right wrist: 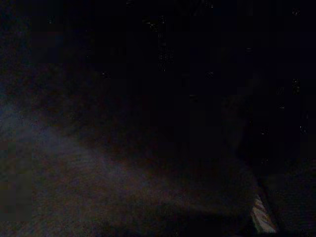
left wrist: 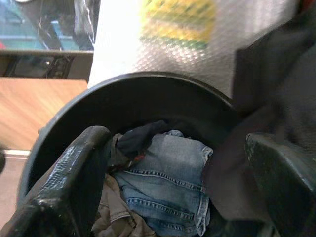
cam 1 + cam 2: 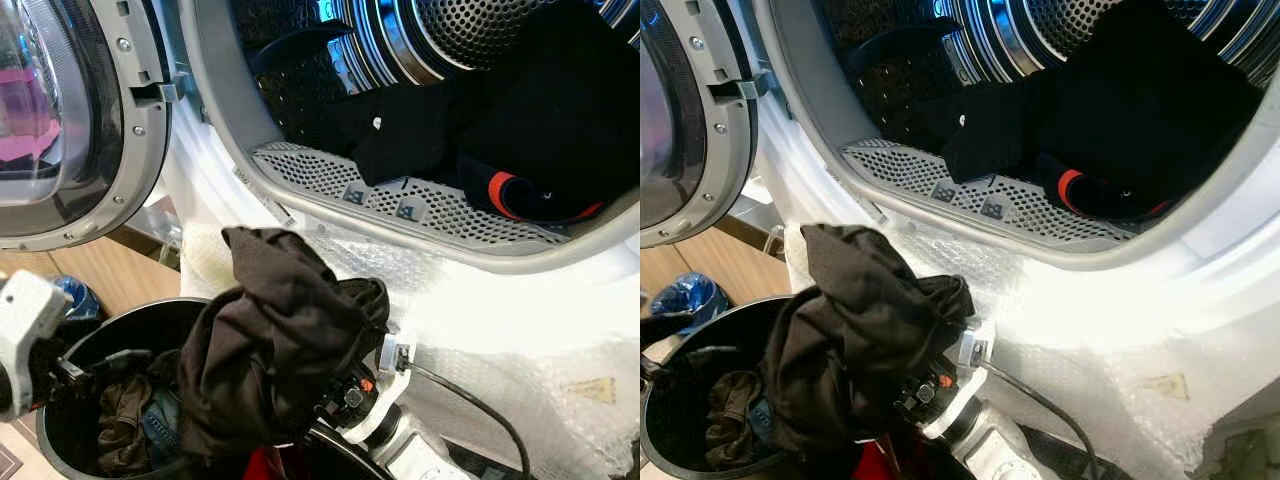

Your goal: Clothes washing

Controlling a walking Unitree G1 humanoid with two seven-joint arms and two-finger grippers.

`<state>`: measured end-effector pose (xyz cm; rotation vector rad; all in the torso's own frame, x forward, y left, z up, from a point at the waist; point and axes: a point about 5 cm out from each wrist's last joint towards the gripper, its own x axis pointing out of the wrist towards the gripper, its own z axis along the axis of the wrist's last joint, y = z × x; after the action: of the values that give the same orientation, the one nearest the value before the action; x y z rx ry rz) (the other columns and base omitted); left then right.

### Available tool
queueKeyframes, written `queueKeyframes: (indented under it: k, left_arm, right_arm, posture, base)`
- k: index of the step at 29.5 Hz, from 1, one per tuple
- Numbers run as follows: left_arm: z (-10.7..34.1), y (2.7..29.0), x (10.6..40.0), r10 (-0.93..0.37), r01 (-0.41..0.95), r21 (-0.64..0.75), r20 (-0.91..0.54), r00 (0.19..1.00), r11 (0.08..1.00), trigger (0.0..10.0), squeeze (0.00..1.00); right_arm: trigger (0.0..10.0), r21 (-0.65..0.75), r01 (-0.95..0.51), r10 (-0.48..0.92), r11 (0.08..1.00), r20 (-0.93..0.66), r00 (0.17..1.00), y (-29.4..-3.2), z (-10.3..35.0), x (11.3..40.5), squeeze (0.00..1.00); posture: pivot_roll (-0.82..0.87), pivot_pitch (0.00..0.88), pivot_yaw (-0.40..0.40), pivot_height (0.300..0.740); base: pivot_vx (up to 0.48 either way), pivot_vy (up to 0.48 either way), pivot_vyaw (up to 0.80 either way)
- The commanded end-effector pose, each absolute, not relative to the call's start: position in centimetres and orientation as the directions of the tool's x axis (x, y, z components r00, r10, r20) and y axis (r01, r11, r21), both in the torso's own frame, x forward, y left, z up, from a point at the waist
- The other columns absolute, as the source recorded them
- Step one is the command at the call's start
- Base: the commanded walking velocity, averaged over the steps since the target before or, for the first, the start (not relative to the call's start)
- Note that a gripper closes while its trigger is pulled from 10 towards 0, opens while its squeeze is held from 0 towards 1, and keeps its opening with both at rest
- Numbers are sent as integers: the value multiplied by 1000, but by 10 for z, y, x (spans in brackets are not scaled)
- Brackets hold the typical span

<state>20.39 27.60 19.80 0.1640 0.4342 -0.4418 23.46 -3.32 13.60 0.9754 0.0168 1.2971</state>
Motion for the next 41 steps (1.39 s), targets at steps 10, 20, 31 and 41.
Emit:
queueKeyframes:
  k: [10, 20, 31, 41]
  left_arm:
    - [95, 290, 223, -148, 289, 154, -586, 797, 945, 10000, 0]
    - [15, 269, 235, -93, 292, 175, -691, 717, 940, 10000, 0]
    - [-27, 252, 224, -94, 328, 174, -744, 661, 928, 10000, 0]
    - [-40, 242, 219, -104, 316, 146, -749, 654, 937, 10000, 0]
  right_arm:
    - [0, 491, -844, 766, -213, 620, 167, -27, 177, 213, 0]
    - [0, 440, -852, 708, -285, 695, 123, -30, 213, 194, 0]
    - [0, 327, -915, 583, -237, 801, 135, -39, 276, 214, 0]
    - [0, 287, -948, 496, -136, 848, 185, -36, 330, 246, 0]
  posture:
    - [132, 64, 26, 740]
    - [83, 62, 5, 740]
    - [70, 56, -10, 740]
    - [67, 50, -22, 740]
  base:
    - [0, 0, 0]
    - [0, 0, 0]
    - [0, 0, 0]
    - [0, 0, 0]
